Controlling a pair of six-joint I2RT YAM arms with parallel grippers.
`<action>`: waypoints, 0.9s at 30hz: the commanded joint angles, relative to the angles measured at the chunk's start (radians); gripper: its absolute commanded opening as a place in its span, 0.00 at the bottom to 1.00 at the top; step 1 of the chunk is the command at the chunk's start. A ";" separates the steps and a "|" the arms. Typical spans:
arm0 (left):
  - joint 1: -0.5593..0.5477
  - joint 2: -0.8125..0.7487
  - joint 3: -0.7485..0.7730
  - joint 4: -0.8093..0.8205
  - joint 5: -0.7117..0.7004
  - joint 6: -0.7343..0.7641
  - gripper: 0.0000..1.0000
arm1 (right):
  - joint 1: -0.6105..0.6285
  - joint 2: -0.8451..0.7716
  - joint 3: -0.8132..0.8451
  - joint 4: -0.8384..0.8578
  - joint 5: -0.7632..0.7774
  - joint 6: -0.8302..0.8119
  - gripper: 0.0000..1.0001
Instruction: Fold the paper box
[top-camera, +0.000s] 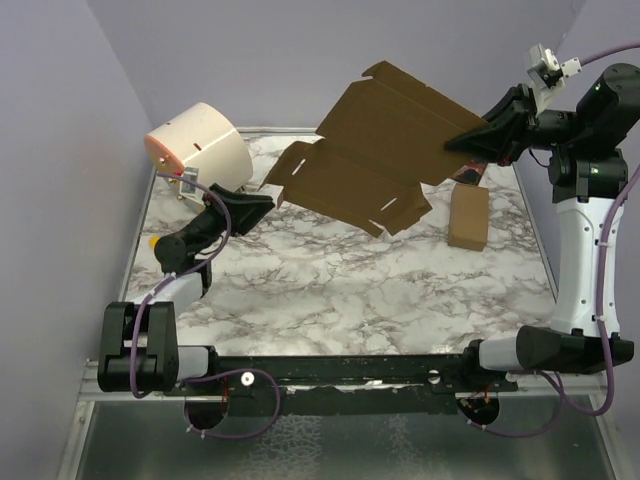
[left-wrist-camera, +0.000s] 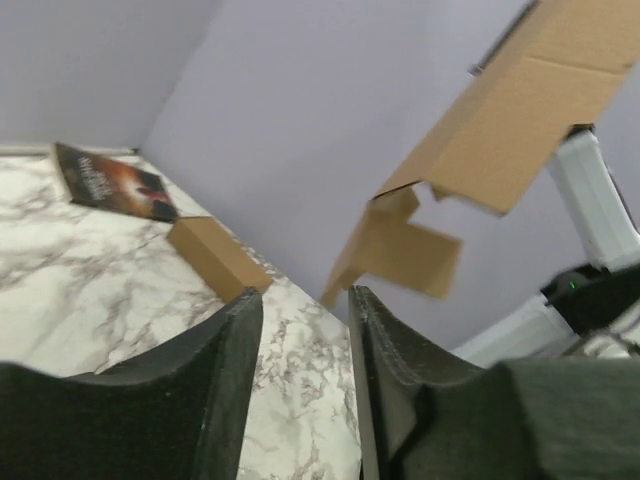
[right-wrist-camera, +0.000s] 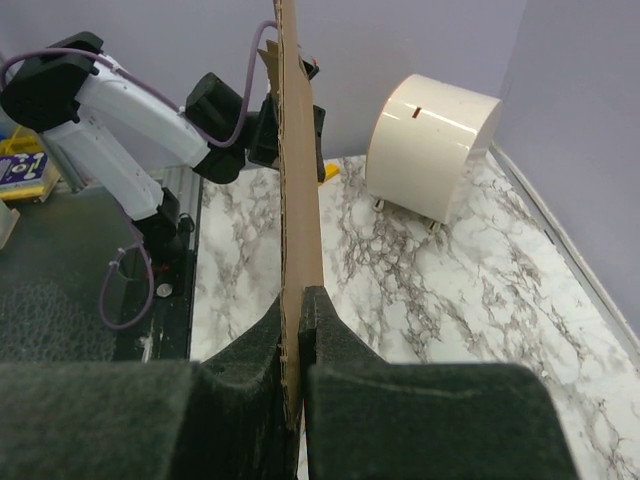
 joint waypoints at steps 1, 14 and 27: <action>0.106 -0.038 -0.101 0.248 -0.117 -0.019 0.46 | -0.019 -0.032 -0.038 0.042 -0.038 0.011 0.01; 0.286 -0.241 0.036 -0.020 -0.069 -0.057 0.53 | -0.021 -0.055 -0.122 -0.353 0.082 -0.497 0.01; 0.074 -0.097 0.423 -0.259 0.142 0.125 0.45 | -0.017 -0.083 -0.188 -0.513 0.068 -0.777 0.01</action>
